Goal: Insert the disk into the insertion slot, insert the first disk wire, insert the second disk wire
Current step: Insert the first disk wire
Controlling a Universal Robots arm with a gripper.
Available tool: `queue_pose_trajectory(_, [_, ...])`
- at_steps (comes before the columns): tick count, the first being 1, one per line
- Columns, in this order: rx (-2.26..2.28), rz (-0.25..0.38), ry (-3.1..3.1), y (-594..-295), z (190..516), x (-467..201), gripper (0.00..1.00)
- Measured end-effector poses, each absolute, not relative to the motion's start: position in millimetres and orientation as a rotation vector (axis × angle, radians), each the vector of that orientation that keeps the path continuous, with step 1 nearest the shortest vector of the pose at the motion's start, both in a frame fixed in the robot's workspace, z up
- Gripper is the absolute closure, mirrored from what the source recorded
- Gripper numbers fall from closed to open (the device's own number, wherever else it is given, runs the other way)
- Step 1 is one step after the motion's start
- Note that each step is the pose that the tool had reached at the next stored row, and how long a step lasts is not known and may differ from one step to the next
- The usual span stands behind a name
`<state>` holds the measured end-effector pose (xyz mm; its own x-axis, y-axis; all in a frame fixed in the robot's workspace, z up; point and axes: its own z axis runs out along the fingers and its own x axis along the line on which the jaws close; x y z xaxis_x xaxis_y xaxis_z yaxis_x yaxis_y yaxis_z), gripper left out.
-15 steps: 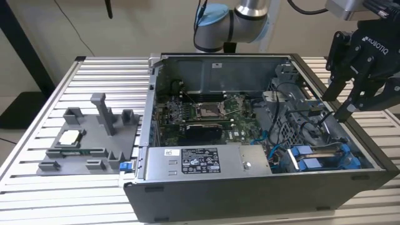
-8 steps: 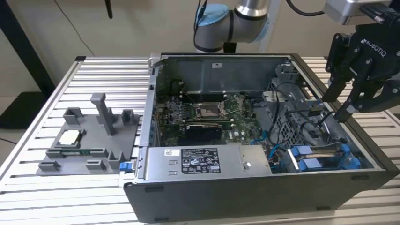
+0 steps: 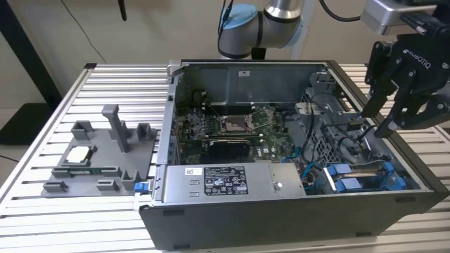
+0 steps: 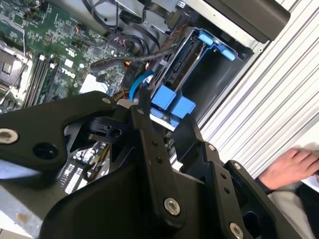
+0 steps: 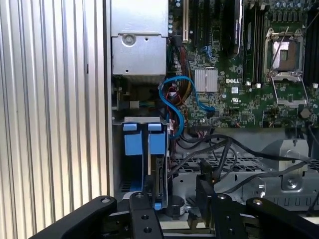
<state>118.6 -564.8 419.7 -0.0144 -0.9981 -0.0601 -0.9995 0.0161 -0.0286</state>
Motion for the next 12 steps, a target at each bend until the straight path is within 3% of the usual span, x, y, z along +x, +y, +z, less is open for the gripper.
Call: queue_pose_trajectory(12, [-2.15, 0.029, 2.182, -564, 408, 119, 0.54])
